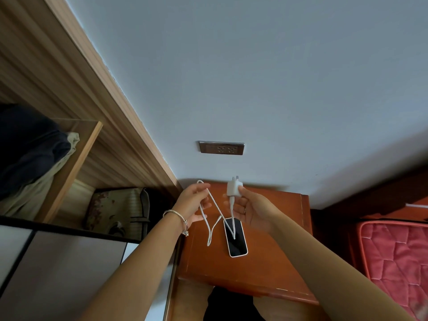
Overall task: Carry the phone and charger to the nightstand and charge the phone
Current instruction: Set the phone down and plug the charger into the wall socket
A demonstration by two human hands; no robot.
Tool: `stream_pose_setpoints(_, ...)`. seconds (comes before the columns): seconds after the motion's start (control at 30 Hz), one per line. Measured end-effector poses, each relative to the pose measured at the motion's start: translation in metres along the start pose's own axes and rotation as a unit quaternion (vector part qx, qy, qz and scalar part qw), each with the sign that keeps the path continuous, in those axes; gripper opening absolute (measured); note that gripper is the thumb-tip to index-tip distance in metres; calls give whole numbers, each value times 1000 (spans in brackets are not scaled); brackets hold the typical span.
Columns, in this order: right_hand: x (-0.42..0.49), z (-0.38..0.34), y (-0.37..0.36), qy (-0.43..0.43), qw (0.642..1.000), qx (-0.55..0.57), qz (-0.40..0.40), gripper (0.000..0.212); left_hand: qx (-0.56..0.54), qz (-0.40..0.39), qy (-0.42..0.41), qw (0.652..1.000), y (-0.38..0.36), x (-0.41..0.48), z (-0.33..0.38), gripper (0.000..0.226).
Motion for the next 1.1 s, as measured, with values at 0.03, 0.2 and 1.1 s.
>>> stream_pose_setpoints(0.03,3,-3,1,-2,1000,8,10,39,4,16,-5,1000,3,2,-3,31)
stream_pose_setpoints(0.2,32,-19,10,-12,995,51,80,42,-14,76,-3,997,14,20,-26,57)
stream_pose_setpoints(1.1,147,-77,17,116,941,-95,304,27,-112,35,36,992,31,101,-94,21)
Point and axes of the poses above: each hand's wrist, its own x-axis towards the middle knuckle, its own y-axis out of the back of the hand, z = x × y, the point moved 1 cm from there along x, towards the middle knuckle, and after that the axes turned 12 degrees about -y, right-handed, at the moved point
